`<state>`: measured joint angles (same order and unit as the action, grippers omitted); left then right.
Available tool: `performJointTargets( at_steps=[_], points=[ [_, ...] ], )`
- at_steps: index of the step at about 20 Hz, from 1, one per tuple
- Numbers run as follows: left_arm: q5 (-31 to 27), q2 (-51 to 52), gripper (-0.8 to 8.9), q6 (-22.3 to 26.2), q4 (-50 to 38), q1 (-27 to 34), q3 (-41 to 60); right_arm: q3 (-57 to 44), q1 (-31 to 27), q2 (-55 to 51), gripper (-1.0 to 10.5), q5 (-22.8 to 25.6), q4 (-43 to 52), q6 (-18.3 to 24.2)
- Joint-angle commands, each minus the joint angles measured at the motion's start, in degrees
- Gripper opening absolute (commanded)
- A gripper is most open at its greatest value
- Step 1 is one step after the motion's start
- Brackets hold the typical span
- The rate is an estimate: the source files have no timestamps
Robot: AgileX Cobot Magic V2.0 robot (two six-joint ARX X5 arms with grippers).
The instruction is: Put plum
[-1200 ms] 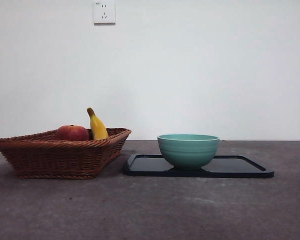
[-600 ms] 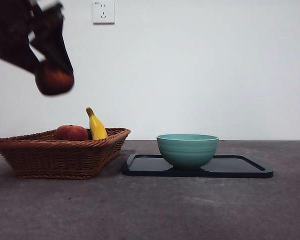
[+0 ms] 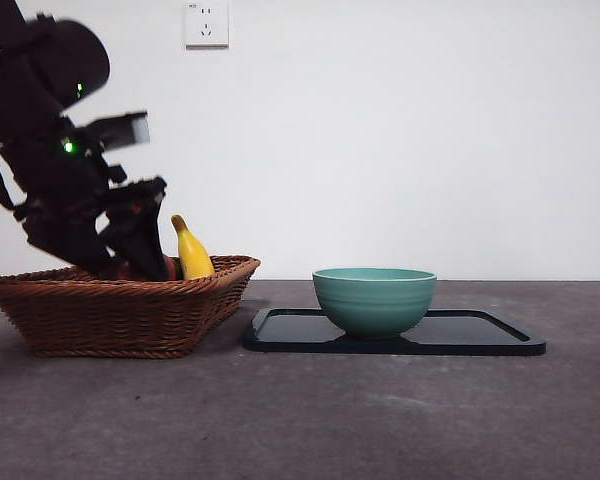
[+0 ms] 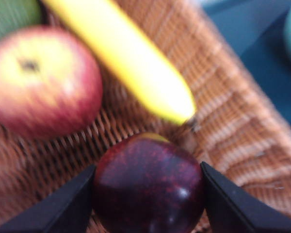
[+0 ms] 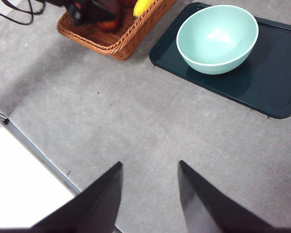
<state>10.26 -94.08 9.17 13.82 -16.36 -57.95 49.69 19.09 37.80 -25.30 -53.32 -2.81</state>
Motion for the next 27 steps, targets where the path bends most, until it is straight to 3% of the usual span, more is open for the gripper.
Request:
performJointTargets(
  at_steps=[1, 5, 9, 17, 27],
  points=[
    [0.0, -2.47, 2.48, 0.72, -1.18, 0.0, -0.52, 0.31, 0.28, 0.28, 1.8, 0.02, 0.55, 0.24],
    [0.0, -3.87, 2.54, 0.66, -0.92, 0.0, -0.52, 0.31, 0.28, 0.26, 1.8, 0.02, 0.55, 0.24],
    [0.0, -3.85, 4.09, 0.33, -0.2, 0.0, -0.55, 0.31, 0.28, 0.26, 1.8, 0.02, 0.57, 0.24],
    [0.04, 0.92, 4.14, -1.36, -0.02, -0.07, -0.61, 0.31, 0.28, 0.26, 1.8, 0.02, 0.57, 0.26],
    [2.08, 19.71, 4.05, -5.64, 5.29, -0.35, -0.61, 0.31, 0.28, 0.28, 1.8, 0.02, 0.61, 0.28]
  ],
)
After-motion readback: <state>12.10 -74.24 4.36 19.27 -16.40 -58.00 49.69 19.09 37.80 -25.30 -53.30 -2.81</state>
